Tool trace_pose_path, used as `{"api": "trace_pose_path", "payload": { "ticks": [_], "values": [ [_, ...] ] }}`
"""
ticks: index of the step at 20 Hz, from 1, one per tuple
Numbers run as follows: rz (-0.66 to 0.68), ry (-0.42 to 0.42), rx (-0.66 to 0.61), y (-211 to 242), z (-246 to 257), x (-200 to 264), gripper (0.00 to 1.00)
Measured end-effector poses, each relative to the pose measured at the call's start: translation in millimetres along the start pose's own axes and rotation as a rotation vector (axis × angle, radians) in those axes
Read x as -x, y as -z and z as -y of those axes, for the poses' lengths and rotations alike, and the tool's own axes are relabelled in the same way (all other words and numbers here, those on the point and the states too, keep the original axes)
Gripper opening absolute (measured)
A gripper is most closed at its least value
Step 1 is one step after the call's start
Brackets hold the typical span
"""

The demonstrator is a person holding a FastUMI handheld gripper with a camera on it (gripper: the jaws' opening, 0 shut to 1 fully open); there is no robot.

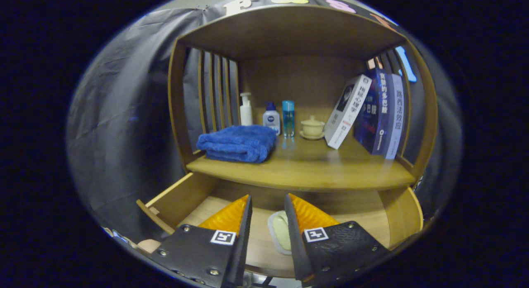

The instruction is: Pull open the drawer, take out the items inside it, and place them on the countertop above the cabinet.

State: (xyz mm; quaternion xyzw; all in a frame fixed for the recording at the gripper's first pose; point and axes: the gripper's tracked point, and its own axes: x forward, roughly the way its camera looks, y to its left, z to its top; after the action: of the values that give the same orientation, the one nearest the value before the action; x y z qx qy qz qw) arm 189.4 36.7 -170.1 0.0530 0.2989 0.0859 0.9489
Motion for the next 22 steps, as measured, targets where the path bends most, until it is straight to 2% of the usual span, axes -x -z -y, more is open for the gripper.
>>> {"api": "trace_pose_path", "payload": {
  "ticks": [6, 11, 15, 22],
  "values": [
    [-0.146, -0.005, 0.008, 40, 5, -26, 0.46],
    [-0.274, 0.039, -0.006, 62, 24, -41, 0.46],
    [-0.313, 0.033, 0.035, 57, 32, -45, 0.44],
    [-0.297, 0.015, 0.07, 56, 34, -44, 0.44]
  ]
}}
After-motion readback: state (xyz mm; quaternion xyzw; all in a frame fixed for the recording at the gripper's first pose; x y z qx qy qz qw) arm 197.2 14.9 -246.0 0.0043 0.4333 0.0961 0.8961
